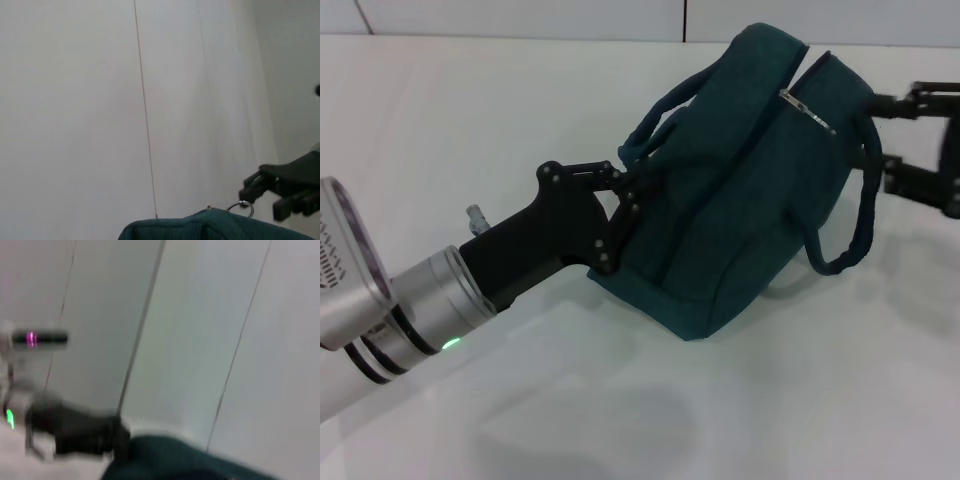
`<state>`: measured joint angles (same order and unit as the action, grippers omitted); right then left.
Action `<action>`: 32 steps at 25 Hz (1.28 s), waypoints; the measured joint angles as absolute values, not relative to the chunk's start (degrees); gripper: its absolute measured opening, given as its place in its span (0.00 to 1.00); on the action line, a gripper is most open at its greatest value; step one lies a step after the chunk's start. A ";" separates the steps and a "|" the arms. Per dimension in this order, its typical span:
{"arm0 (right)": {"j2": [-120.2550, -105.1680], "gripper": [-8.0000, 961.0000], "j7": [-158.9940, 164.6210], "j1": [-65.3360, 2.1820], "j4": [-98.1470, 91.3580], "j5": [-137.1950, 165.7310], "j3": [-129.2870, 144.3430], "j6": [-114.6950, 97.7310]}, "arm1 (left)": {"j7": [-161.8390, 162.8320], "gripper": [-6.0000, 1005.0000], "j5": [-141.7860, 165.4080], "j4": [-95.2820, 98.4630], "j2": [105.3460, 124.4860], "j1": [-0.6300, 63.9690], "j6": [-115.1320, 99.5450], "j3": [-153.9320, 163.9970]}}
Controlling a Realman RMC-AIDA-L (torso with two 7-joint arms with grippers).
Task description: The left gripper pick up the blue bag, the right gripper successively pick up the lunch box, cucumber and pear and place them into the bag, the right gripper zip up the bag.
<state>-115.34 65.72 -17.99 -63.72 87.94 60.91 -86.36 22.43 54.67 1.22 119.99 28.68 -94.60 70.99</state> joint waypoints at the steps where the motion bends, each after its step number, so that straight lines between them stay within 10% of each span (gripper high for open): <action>1: -115.33 0.46 63.00 -17.94 -60.39 85.69 59.06 -88.87 | 22.42 0.05 54.68 1.23 119.97 28.65 -94.61 70.99; 32: -116.03 0.37 43.53 -25.24 -31.40 78.90 57.12 -90.57 | 22.21 0.05 57.41 2.07 120.40 29.07 -94.26 71.10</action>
<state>-116.03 43.53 -25.24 -31.40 78.91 57.12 -90.57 22.21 57.41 2.07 120.40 29.07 -94.26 71.10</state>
